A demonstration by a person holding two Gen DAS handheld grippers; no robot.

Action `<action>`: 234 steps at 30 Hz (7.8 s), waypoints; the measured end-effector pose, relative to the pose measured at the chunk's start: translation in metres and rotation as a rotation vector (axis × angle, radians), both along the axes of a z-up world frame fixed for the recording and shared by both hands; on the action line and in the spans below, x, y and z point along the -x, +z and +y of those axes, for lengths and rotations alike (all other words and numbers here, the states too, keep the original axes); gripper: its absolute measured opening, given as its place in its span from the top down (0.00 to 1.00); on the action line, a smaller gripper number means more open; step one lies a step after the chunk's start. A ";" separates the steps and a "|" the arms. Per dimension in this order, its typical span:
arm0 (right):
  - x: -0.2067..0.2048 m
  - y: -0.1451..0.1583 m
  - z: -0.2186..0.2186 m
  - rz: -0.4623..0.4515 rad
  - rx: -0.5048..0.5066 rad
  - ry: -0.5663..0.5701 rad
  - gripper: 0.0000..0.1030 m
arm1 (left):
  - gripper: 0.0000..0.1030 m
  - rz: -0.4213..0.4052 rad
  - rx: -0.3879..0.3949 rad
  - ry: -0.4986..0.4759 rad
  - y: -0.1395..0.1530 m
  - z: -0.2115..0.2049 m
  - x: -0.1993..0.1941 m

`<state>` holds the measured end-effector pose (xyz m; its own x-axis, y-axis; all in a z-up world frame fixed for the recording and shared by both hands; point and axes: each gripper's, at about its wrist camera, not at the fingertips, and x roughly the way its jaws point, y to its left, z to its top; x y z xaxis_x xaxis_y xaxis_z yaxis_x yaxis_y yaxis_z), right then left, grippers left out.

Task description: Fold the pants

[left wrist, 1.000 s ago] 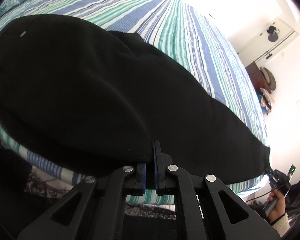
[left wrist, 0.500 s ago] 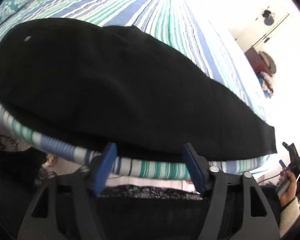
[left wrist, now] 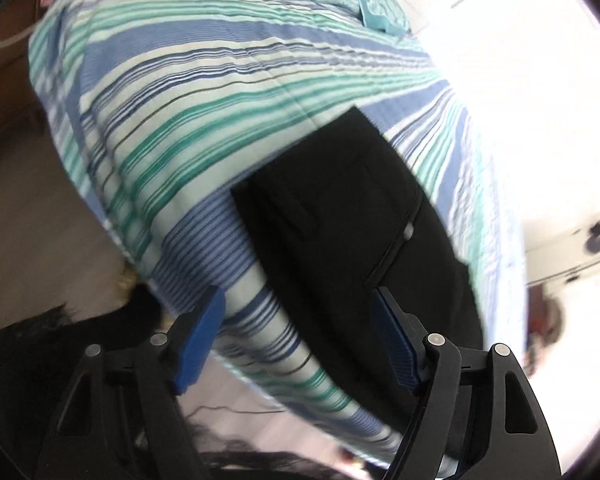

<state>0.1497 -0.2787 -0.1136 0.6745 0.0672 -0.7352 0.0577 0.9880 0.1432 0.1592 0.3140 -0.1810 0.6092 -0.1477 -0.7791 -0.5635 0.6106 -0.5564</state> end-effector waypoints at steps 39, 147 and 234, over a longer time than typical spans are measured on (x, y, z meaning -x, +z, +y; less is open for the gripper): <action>-0.033 -0.134 0.321 0.174 0.481 0.890 0.71 | 0.81 -0.065 -0.058 -0.019 0.000 0.026 -0.011; -0.076 -0.053 -0.132 0.210 0.197 -0.124 0.00 | 0.00 0.061 -0.671 -0.764 -0.023 -0.305 -0.058; 0.029 -0.002 0.082 0.013 -0.020 0.309 0.00 | 0.59 -0.079 -0.369 -0.946 -0.005 -0.354 -0.099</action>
<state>0.1209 -0.1963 -0.1153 0.6106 0.2823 -0.7399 -0.2426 0.9561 0.1645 0.2586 -0.0396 -0.1862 0.4184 -0.3544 -0.8363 0.2697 0.9277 -0.2582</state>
